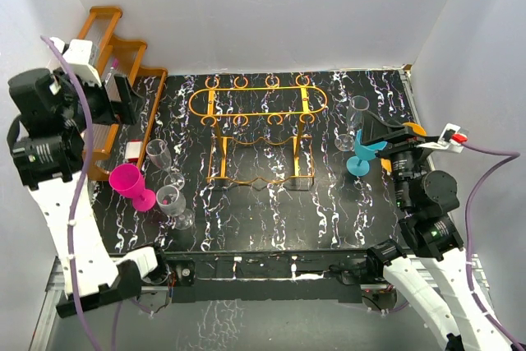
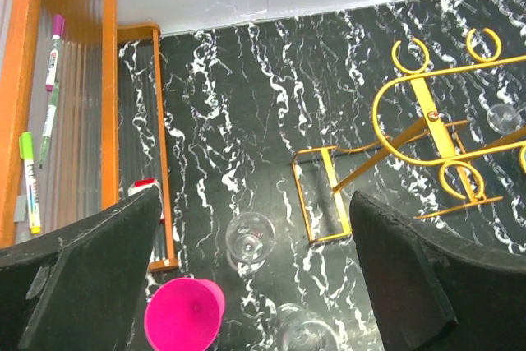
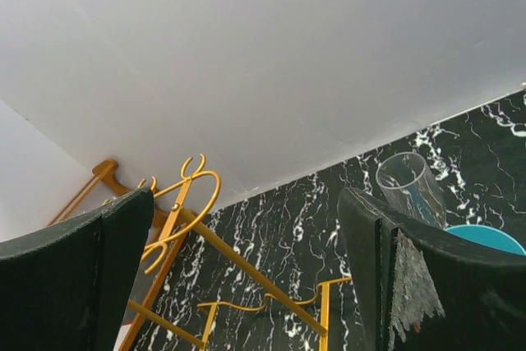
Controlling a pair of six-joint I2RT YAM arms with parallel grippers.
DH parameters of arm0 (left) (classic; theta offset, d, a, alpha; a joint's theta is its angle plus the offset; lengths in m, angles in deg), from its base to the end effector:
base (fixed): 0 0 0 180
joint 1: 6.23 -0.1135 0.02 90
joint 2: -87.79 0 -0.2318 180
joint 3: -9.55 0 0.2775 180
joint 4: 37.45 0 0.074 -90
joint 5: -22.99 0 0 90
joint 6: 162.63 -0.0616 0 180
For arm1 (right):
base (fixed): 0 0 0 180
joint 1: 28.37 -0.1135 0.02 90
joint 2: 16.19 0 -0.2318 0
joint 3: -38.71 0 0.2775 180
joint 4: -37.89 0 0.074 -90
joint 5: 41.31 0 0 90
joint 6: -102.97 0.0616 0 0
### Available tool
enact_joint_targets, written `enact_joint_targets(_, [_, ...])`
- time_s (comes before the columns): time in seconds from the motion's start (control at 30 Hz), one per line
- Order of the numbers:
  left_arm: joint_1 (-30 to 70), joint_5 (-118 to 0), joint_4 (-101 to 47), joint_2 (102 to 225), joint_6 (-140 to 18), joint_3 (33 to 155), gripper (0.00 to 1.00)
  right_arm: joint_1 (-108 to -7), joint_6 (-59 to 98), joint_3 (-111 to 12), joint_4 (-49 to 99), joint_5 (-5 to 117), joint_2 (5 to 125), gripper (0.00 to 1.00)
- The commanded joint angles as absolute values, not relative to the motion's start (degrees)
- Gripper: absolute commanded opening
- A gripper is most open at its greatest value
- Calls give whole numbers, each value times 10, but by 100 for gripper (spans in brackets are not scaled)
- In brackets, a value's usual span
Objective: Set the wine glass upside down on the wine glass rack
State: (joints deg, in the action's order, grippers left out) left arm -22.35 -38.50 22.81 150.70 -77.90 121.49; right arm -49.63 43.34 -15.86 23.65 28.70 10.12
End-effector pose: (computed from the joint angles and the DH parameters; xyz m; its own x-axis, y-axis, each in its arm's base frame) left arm 0.2215 0.0334 0.5044 -0.1674 0.0356 -0.9852 0.2221 0.9750 -0.0025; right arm 0.1797 0.0473 0.3796 0.1788 0.5794 -0.7952 -0.1415 0.8150 0.5620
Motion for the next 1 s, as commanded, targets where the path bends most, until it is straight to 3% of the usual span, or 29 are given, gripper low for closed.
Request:
enact_joint_targets(0.0, [-226,-409,429,1629,-885,1347,88,-495,438,-152,237,280,100,99])
enact_joint_targets(0.13, [-226,-437,525,1712,-907,1394,56,-496,438,-150,238,279,97,99])
enact_joint_targets(0.3, [-226,-427,551,1729,-927,1352,50,-495,438,-145,239,280,98,99])
enact_joint_targets(0.4, [-226,-417,559,1742,-930,1318,41,-495,438,-142,239,278,99,99])
enact_joint_targets(0.97, [-204,-470,421,1740,-897,1145,42,-495,446,-123,239,279,85,99])
